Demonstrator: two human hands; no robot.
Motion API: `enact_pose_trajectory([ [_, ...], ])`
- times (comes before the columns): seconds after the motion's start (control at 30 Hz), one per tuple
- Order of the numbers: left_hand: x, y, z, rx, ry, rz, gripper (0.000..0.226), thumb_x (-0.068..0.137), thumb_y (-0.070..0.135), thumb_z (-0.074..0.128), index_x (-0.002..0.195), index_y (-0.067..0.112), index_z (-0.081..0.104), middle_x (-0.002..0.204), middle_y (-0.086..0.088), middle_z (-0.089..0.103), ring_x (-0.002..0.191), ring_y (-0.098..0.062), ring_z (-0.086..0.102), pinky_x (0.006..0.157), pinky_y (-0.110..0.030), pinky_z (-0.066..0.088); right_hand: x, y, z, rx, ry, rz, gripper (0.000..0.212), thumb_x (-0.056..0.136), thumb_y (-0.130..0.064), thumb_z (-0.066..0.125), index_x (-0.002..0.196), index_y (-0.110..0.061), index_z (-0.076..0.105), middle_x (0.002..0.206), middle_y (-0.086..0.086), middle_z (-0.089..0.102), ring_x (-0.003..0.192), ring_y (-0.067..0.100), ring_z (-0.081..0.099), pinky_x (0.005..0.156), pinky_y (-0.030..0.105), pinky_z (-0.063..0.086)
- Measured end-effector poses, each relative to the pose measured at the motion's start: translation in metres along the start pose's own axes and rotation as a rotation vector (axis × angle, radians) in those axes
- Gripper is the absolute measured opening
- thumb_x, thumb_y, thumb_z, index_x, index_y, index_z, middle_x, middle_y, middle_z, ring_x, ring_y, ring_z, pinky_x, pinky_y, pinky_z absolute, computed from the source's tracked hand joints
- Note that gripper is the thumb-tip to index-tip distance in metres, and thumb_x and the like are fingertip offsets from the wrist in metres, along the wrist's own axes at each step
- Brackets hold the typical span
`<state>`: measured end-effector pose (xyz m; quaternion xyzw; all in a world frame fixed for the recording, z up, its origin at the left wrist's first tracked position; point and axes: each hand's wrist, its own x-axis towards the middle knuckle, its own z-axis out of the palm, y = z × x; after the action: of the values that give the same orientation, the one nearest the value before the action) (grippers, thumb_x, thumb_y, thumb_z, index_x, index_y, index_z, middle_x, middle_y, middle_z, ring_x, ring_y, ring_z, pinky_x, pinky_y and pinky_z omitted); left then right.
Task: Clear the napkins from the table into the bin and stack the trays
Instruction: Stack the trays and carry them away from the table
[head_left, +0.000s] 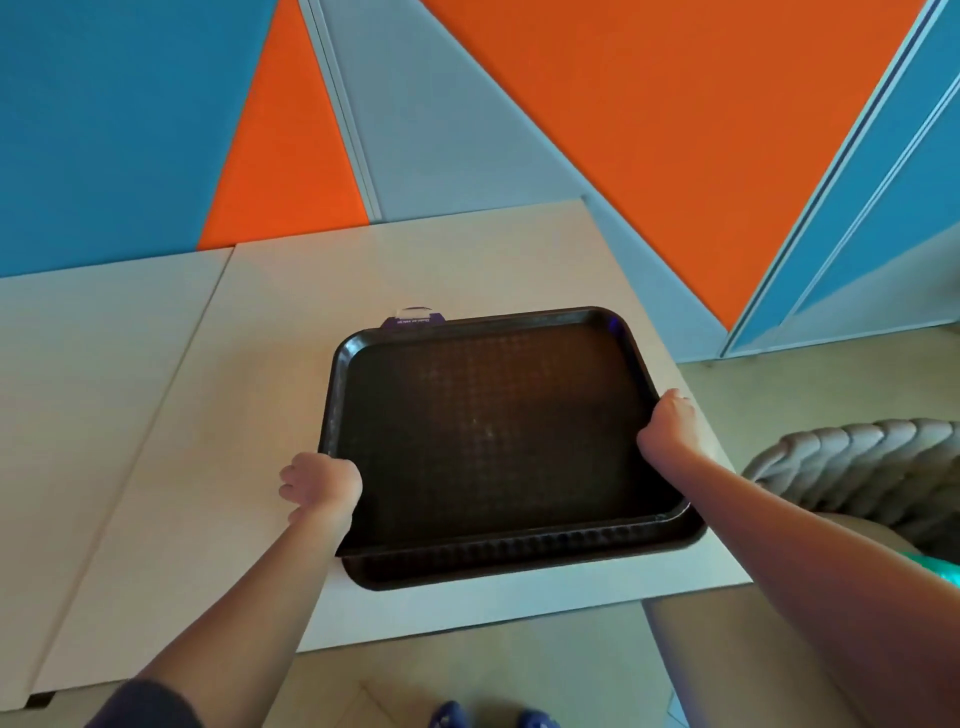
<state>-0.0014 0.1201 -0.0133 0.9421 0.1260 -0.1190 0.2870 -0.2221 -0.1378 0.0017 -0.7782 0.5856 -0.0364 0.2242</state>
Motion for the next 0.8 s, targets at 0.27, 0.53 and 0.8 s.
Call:
enact_pose_trajectory([
  [0.27,-0.032,-0.028,0.018,0.054,-0.063,-0.012,0.038,0.090,0.000,0.047,0.126,-0.005,0.040,0.133,-0.024,0.037,0.121,-0.038,0.036,0.100,-0.046,0.036,-0.018,0.047,0.008,-0.044,-0.031,0.026,0.034,0.084,0.001,0.049,0.117,0.005,0.044,0.119,0.025,0.054,0.110,0.040,0.055,0.087,0.043,0.048],
  [0.53,-0.026,-0.027,0.018,0.005,-0.075,0.041,0.039,0.090,-0.004,0.045,0.128,-0.003,0.038,0.135,-0.021,0.033,0.120,-0.037,0.040,0.100,-0.048,0.040,-0.009,0.042,0.021,-0.134,0.006,-0.022,0.034,0.086,-0.001,0.051,0.119,0.007,0.043,0.121,0.027,0.053,0.112,0.041,0.054,0.092,0.043,0.048],
  [0.8,-0.022,-0.033,0.032,-0.074,-0.133,0.259,0.063,0.086,-0.013,0.042,0.143,0.008,0.026,0.143,-0.017,0.035,0.128,-0.036,0.040,0.105,-0.044,0.038,0.000,0.039,0.027,-0.304,0.022,-0.063,0.037,0.090,0.000,0.048,0.126,0.000,0.041,0.126,0.017,0.042,0.114,0.034,0.044,0.088,0.043,0.046],
])
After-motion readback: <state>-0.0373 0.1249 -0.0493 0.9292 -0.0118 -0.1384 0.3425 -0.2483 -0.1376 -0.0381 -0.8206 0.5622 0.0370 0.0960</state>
